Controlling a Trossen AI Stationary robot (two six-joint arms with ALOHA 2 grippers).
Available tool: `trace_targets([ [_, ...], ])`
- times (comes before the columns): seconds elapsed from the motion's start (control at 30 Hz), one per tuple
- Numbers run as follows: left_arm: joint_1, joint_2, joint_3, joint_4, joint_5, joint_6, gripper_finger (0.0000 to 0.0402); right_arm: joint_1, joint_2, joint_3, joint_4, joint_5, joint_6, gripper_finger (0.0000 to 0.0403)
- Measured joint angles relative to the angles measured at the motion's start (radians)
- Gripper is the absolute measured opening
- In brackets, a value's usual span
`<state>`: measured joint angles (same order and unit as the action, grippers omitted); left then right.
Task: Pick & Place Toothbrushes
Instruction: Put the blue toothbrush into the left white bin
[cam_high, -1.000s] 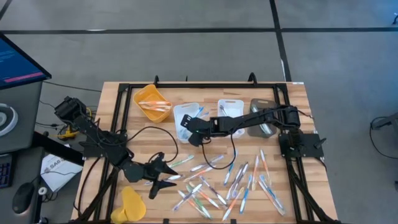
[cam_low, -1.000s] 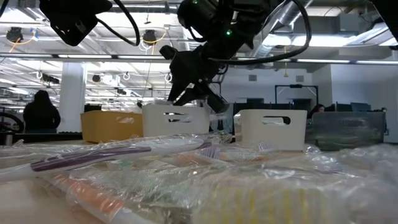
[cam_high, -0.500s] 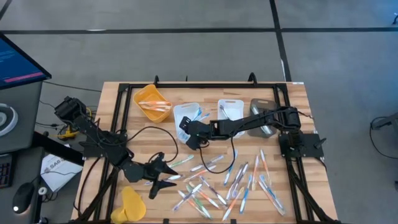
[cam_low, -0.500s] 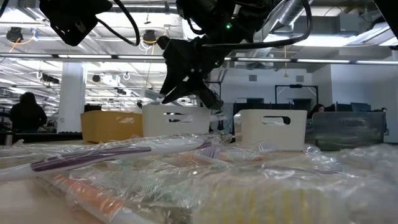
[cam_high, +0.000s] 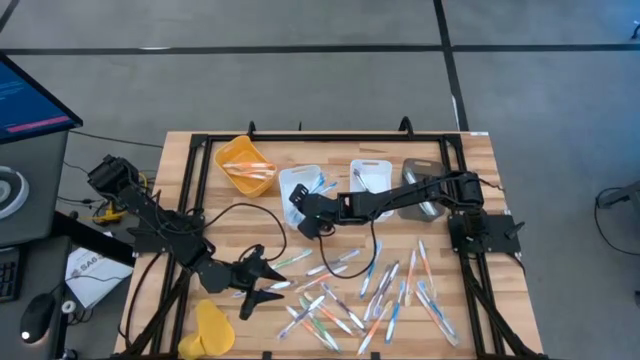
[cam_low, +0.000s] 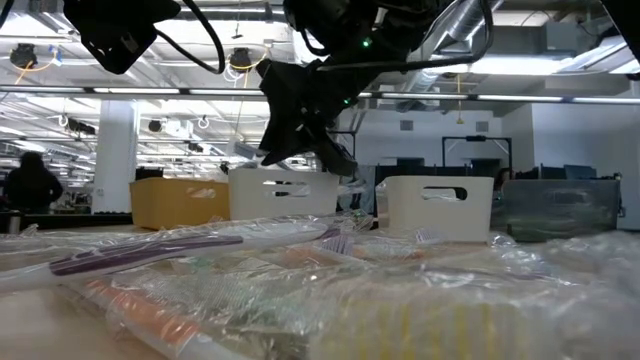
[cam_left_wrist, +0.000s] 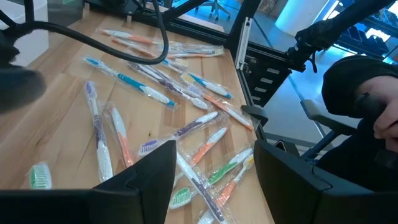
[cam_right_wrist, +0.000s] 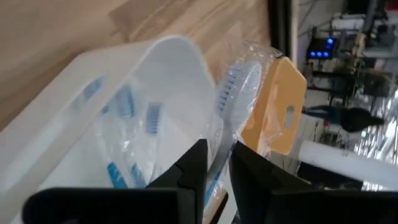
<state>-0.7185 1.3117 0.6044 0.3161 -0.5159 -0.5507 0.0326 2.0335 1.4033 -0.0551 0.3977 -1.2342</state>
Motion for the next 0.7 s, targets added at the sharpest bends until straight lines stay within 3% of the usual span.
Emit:
trace_targets([
  [0.7, 0.0, 0.0, 0.0, 0.0, 0.0, 0.0, 0.0208, -0.001, 0.0, 0.0, 0.005, 0.0, -0.026, 0.0054],
])
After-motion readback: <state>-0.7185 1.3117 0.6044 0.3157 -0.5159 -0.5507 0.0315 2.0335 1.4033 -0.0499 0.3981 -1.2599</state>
